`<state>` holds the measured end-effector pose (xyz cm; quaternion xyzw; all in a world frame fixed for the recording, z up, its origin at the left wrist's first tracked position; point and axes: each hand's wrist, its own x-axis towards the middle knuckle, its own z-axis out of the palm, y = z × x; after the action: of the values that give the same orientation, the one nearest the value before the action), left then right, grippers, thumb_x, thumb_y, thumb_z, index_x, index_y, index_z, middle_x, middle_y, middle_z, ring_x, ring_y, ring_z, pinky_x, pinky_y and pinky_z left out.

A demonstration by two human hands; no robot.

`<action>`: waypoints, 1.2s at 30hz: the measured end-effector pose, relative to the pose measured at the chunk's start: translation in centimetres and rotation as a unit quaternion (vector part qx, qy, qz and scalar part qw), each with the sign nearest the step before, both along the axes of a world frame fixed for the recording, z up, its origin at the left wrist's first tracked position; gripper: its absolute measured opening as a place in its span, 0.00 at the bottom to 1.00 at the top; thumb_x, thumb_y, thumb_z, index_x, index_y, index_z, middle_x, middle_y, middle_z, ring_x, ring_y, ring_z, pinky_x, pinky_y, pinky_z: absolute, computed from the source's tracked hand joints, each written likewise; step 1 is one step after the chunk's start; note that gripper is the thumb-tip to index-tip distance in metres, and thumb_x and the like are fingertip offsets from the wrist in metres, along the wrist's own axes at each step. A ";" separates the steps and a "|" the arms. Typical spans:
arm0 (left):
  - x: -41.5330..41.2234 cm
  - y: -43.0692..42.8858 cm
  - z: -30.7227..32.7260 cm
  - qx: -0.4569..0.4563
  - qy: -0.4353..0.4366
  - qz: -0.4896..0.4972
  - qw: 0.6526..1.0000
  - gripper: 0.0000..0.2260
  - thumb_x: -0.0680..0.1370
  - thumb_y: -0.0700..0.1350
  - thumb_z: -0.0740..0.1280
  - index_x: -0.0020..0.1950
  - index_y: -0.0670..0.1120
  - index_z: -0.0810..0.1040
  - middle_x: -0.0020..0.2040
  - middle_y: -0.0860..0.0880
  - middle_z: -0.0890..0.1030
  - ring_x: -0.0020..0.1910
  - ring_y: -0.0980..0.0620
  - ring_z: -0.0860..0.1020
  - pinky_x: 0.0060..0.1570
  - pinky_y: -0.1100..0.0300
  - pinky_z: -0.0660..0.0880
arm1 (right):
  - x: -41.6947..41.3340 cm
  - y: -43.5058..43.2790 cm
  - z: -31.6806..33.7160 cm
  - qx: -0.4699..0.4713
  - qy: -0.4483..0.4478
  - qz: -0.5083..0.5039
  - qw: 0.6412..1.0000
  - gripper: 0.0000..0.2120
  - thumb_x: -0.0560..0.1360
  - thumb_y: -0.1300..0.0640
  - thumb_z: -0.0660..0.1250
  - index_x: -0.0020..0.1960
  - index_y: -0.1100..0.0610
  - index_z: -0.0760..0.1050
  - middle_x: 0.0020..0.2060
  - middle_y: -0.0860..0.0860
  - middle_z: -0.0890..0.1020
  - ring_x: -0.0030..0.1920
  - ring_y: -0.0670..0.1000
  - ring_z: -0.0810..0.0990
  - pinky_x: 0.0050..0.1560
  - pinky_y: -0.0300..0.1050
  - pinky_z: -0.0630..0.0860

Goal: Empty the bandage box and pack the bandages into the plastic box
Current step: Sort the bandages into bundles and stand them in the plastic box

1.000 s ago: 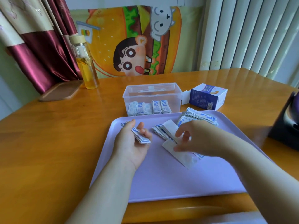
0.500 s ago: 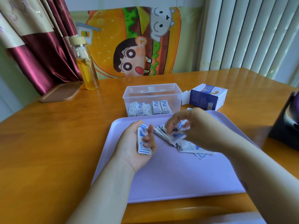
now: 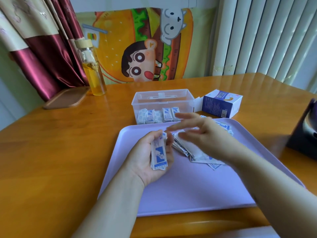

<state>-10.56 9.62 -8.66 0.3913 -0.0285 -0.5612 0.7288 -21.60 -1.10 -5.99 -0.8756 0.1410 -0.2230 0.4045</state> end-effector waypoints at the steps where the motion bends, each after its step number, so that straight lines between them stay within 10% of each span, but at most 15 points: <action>1: 0.1 0.0 0.0 -0.011 0.007 0.002 1.000 0.09 0.71 0.43 0.64 0.50 0.44 0.76 0.35 0.49 0.77 0.26 0.57 0.68 0.22 0.69 0.65 | -0.2 -0.8 0.3 -0.021 -0.008 -0.057 0.998 0.12 0.75 0.59 0.66 0.49 0.42 0.81 0.55 0.41 0.78 0.52 0.38 0.77 0.51 0.29 0.72; 4: 0.4 -0.2 -0.3 -0.021 0.010 0.046 0.999 0.07 0.77 0.42 0.60 0.52 0.44 0.76 0.31 0.52 0.73 0.26 0.58 0.64 0.24 0.69 0.64 | -0.5 -2.4 0.1 -0.115 0.105 -0.158 0.975 0.12 0.73 0.53 0.70 0.56 0.50 0.79 0.42 0.43 0.80 0.43 0.45 0.79 0.36 0.30 0.70; 8: 0.6 -0.1 -0.5 -0.017 0.024 0.062 0.998 0.07 0.78 0.43 0.60 0.52 0.44 0.76 0.28 0.53 0.66 0.23 0.57 0.63 0.24 0.68 0.64 | -0.1 -1.7 -2.0 -0.198 0.264 -0.148 0.932 0.23 0.70 0.47 0.71 0.62 0.51 0.72 0.46 0.48 0.78 0.46 0.50 0.74 0.43 0.42 0.70; 17: 0.6 -0.3 -0.7 -0.013 0.032 0.091 0.995 0.08 0.78 0.41 0.60 0.55 0.41 0.76 0.27 0.51 0.67 0.29 0.55 0.69 0.40 0.61 0.76 | -0.4 -3.5 -2.0 -0.066 0.212 -0.147 0.964 0.08 0.71 0.55 0.70 0.50 0.50 0.78 0.38 0.47 0.80 0.33 0.45 0.74 0.28 0.36 0.69; 23: 0.7 -0.3 -0.8 -0.017 0.018 0.060 0.998 0.07 0.75 0.40 0.64 0.53 0.44 0.73 0.30 0.52 0.68 0.21 0.58 0.62 0.22 0.70 0.65 | -1.1 -3.7 -1.4 0.076 0.084 -0.143 0.983 0.04 0.69 0.56 0.73 0.42 0.51 0.79 0.32 0.49 0.83 0.29 0.44 0.76 0.34 0.38 0.70; 36: 0.3 -0.6 -1.1 -0.014 -0.113 0.037 0.993 0.05 0.77 0.39 0.65 0.52 0.43 0.75 0.33 0.50 0.67 0.23 0.60 0.63 0.20 0.70 0.63 | 0.7 0.4 -1.5 0.178 0.011 -0.081 0.981 0.05 0.71 0.60 0.72 0.43 0.60 0.78 0.29 0.49 0.80 0.26 0.43 0.75 0.26 0.33 0.70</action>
<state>-10.28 9.04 -9.81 0.4424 -0.1042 -0.4853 0.7469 -20.94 -0.70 -7.52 -0.7776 0.2536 -0.2171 0.5328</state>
